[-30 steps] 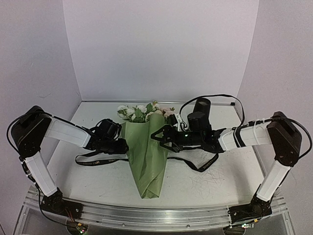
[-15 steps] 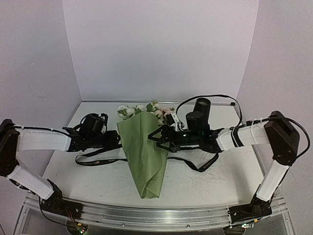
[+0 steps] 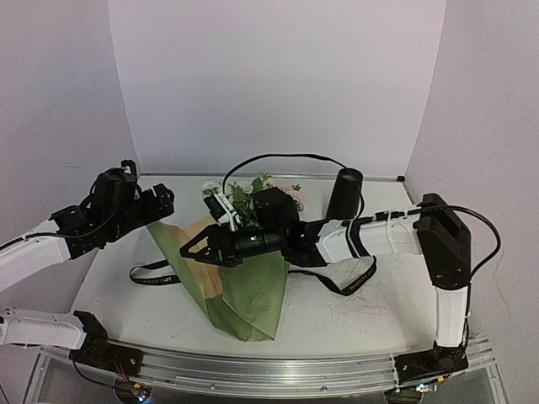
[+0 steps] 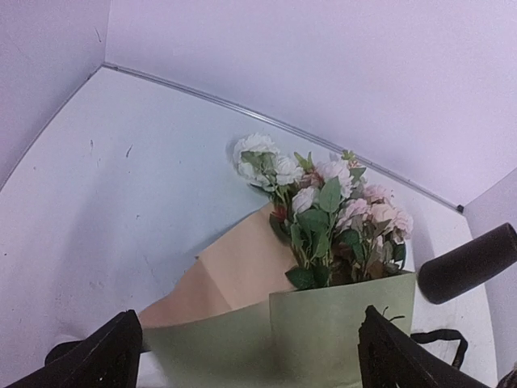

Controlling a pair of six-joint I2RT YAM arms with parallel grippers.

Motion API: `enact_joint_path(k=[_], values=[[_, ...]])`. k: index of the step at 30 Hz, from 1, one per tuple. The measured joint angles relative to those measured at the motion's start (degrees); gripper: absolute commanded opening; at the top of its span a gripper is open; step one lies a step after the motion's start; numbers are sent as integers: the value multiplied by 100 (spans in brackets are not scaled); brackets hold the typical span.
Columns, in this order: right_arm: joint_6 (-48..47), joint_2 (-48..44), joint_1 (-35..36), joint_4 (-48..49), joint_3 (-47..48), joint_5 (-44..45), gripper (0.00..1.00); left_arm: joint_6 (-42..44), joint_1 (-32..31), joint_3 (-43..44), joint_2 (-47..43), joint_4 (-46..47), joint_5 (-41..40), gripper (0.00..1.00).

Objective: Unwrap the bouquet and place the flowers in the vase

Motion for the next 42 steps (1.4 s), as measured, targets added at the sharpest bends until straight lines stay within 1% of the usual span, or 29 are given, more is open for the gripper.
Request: enact_joint_path(k=[3, 7, 9, 12, 14, 15, 17, 20, 22, 24, 26, 28, 32, 36, 42], values=[[-204, -21, 7, -184, -68, 129, 94, -6, 1, 284, -67, -187, 2, 95], [-550, -166, -111, -780, -297, 637, 91, 20, 0, 709, -79, -405, -9, 95], [-716, -297, -160, -1127, -441, 977, 88, 61, 0, 852, -131, -456, -15, 94], [-951, -425, -191, -1656, -522, 1580, 88, 87, 0, 980, -195, -552, 5, 92], [-1091, -436, -148, -2176, -438, 2147, 88, 96, 0, 1026, -178, -572, 46, 90], [-1170, -427, -109, -2504, -351, 2470, 87, 98, 0, 1032, -144, -591, 68, 89], [-1312, -332, 20, -3203, 10, 3191, 84, 98, 2, 1032, 21, -616, 140, 86], [-1441, -130, 268, -3760, 572, 4032, 75, 59, 64, 967, 474, -596, 244, 84], [-1488, -69, 408, -3965, 754, 4480, 72, 51, 312, 751, 789, -470, 578, 84], [-1533, 6, 522, -4154, 885, 4796, 72, 41, 711, 433, 1035, -366, 957, 83], [-1575, 196, 591, -4361, 1145, 5037, 72, 33, 1060, 130, 1180, -306, 1249, 83], [-1635, 458, 613, -4538, 1448, 5200, 72, 33, 1228, -58, 1270, -243, 1459, 83], [-1769, 1062, 650, -4859, 2096, 5520, 74, 53, 1230, -122, 1475, 13, 1923, 83], [-1892, 1583, 694, -5221, 2681, 5824, 74, 69, 1228, -128, 1756, 243, 2198, 83], [-1972, 1952, 760, -5506, 3008, 6057, 73, 87, 1228, -194, 2067, 397, 2429, 83]])
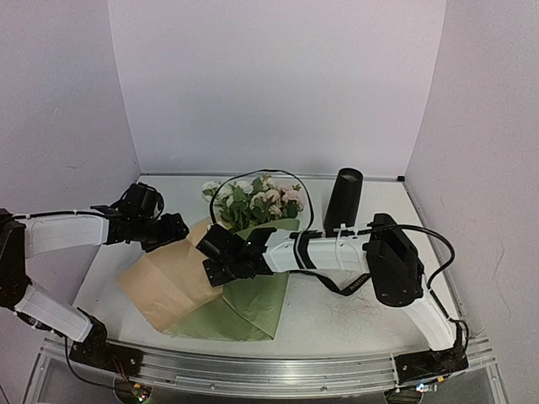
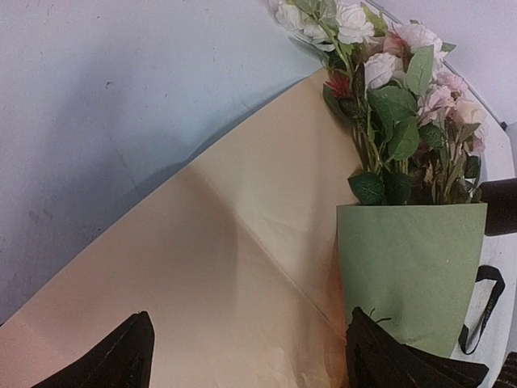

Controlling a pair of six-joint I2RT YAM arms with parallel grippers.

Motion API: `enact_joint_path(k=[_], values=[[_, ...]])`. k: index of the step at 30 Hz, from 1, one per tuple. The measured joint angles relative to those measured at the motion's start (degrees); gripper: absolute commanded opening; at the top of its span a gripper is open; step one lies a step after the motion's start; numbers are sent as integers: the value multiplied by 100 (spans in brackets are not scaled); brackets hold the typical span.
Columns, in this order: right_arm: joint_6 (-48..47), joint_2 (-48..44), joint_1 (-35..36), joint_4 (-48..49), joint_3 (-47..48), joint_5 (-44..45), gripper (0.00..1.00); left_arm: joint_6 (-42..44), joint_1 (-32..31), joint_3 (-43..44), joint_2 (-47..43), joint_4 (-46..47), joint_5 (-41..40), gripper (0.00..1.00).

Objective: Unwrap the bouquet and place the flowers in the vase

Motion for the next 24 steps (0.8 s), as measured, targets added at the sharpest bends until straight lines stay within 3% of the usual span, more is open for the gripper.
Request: enact_joint_path(k=[5, 9, 16, 24], values=[[-22, 248, 36, -128, 237, 47, 64, 7, 0, -69, 157, 74, 86, 82], [-30, 463, 57, -185, 435, 147, 35, 34, 0, -90, 253, 150, 221, 82], [-51, 490, 70, -308, 436, 398, 0, 98, 0, -90, 354, 222, 337, 82], [51, 54, 70, -299, -228, 788, 0, 132, 0, -90, 361, 226, 438, 82]])
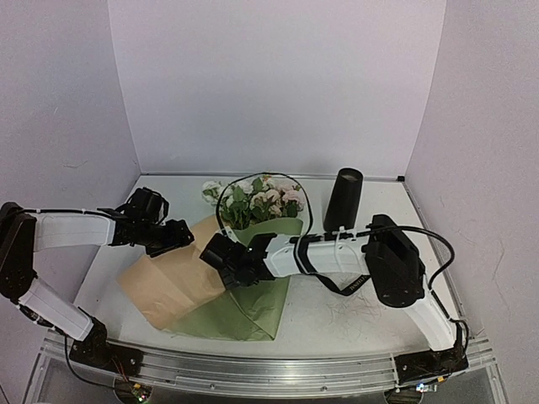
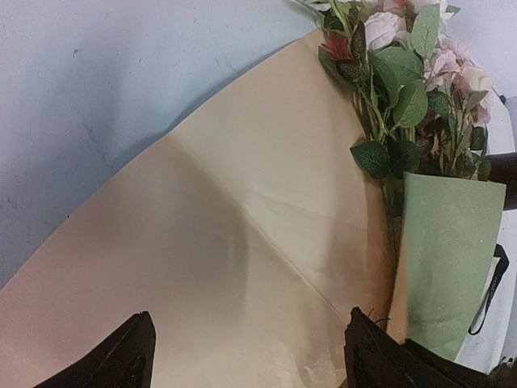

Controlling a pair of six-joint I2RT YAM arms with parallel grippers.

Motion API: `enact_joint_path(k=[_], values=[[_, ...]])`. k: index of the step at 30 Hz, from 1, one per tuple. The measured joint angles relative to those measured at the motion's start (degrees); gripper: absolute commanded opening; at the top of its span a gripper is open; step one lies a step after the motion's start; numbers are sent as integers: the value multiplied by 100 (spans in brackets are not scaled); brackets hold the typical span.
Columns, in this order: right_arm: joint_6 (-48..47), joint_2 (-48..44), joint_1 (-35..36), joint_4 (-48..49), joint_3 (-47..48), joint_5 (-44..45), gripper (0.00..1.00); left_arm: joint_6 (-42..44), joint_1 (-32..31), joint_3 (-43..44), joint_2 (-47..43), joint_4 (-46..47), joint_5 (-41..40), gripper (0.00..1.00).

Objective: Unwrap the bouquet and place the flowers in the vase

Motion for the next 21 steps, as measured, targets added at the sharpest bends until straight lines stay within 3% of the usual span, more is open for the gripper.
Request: enact_joint_path(k=[6, 16, 21], values=[[183, -1095, 0, 88, -900, 412, 0, 18, 0, 1, 57, 8, 126, 81], [897, -3674, -2, 132, -3442, 875, 2, 75, -2, 163, 362, 154, 546, 81], [1501, -4423, 0, -98, -4397, 816, 4, 146, -7, 366, 541, 205, 696, 77]])
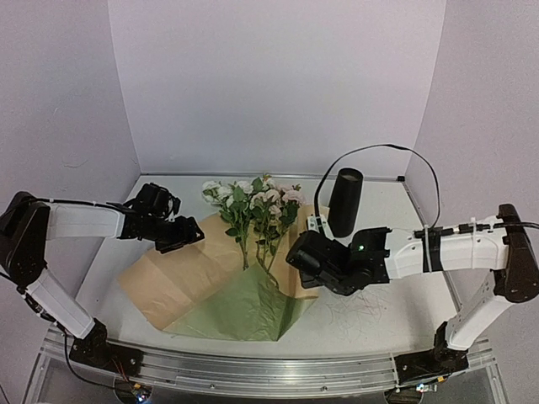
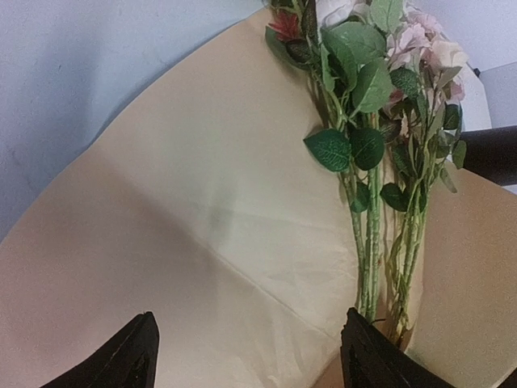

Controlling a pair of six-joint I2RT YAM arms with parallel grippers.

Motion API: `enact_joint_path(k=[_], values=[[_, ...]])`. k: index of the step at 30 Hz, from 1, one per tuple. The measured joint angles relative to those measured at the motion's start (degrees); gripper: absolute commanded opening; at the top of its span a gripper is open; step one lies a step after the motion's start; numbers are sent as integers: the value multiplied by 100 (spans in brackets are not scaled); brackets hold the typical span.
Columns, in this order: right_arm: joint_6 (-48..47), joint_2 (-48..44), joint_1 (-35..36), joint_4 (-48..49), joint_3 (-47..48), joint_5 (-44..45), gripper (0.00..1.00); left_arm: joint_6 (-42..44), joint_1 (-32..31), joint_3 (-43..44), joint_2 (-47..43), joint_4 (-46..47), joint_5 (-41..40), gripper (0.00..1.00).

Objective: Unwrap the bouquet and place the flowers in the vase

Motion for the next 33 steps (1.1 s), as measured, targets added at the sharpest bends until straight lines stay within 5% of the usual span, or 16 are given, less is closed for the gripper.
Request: enact_joint_path(k=[6, 9, 16, 23, 33], values=[[942, -484, 0, -573, -683, -154, 11, 67, -153, 420, 420, 129, 486, 79], [1495, -790, 0, -954, -900, -198, 40, 88, -295, 517, 539, 188, 545, 81], [2395, -2087, 0, -1721, -1309, -124, 64, 33, -352, 538, 545, 185, 130, 79], [1669, -2639, -41, -1903, -780, 131, 79, 94, -147, 797, 562, 74, -429, 80], [-677, -1039, -1114, -698, 278, -1263, 80, 714, 96, 1938, 1527, -369, -760, 83]])
